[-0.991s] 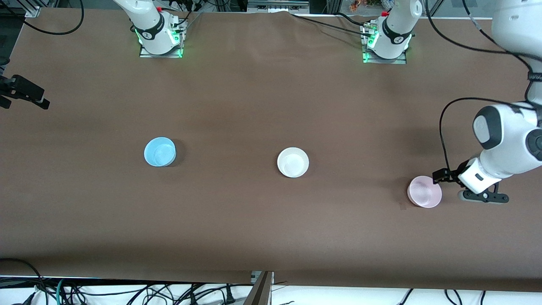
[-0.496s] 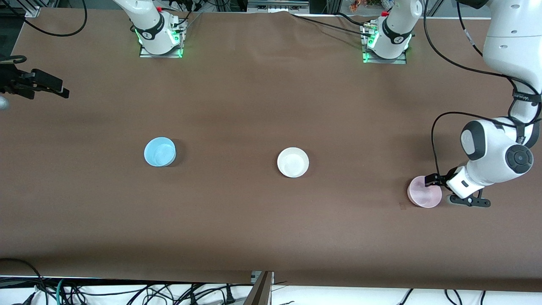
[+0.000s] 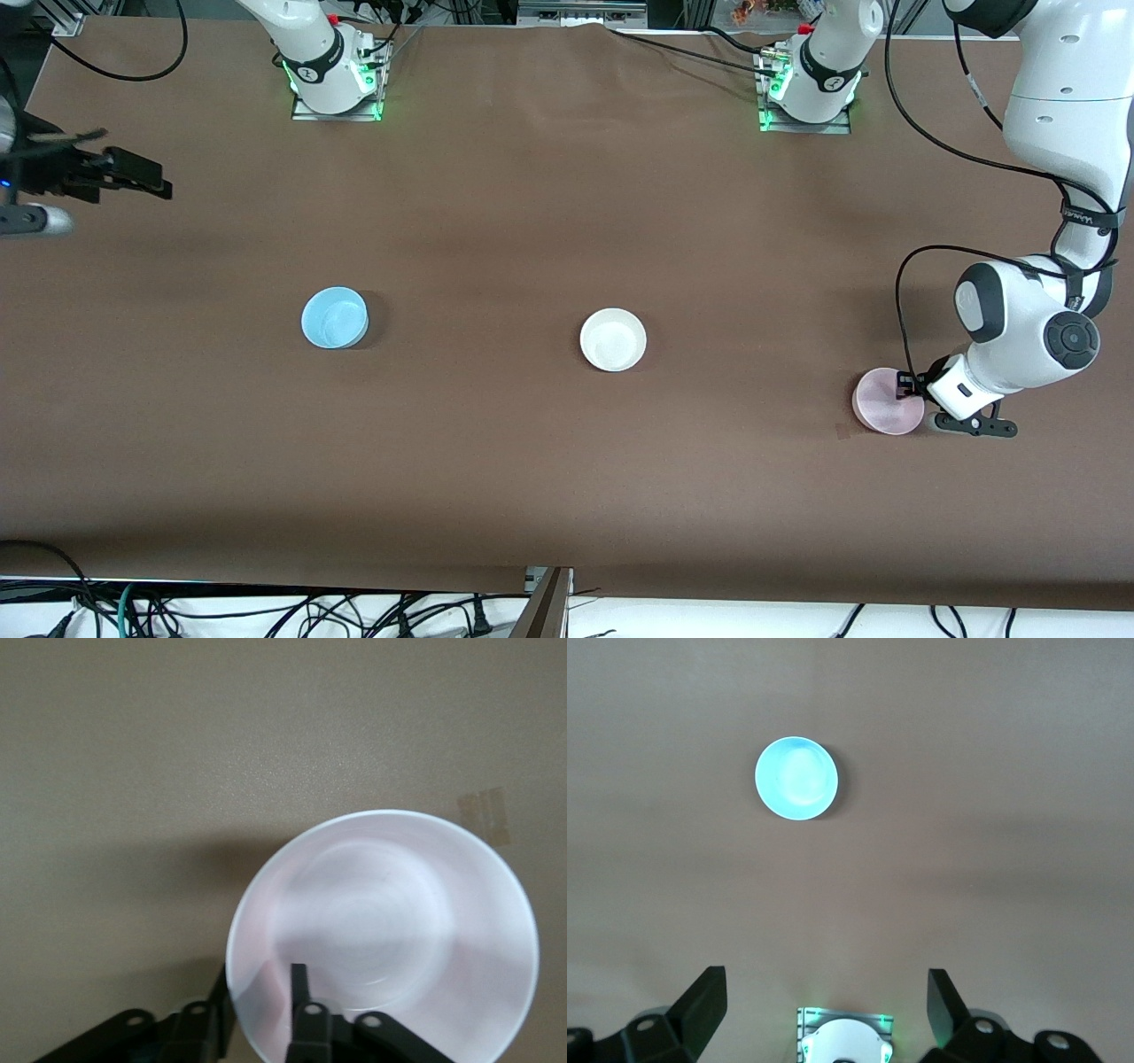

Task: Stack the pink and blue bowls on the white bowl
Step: 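Grasp the pink bowl rim with the left gripper while the right gripper reaches out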

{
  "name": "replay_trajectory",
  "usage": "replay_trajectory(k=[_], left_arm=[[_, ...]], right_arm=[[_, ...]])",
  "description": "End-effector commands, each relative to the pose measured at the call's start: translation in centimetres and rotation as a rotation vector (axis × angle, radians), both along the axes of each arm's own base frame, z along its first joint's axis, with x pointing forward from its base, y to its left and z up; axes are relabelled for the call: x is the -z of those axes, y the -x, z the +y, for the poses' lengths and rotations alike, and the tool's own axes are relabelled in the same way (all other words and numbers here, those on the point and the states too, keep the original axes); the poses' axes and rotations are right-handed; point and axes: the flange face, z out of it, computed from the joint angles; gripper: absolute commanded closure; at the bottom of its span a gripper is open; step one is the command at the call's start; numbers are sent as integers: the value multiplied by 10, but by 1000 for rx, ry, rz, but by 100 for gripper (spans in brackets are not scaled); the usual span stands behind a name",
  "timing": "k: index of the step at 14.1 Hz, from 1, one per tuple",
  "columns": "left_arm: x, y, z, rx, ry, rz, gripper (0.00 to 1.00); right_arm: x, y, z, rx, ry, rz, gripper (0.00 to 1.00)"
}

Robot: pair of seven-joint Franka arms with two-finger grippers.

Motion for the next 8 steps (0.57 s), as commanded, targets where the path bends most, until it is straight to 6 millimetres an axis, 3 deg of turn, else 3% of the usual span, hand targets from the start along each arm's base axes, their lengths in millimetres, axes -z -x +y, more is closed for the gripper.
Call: replay_trajectory(k=[1,5,8], left_arm=[[-1,-6,2,18,4,-12,100],[-11,-13,2,24,-2,-33,100],[-28,-22,-14,31,6,-41,100]], right_arm=[[37,4,4,-18,21,-10,0],[104,0,5,-22,22,-51,0],[154,-6,8,-25,22,-70,0]])
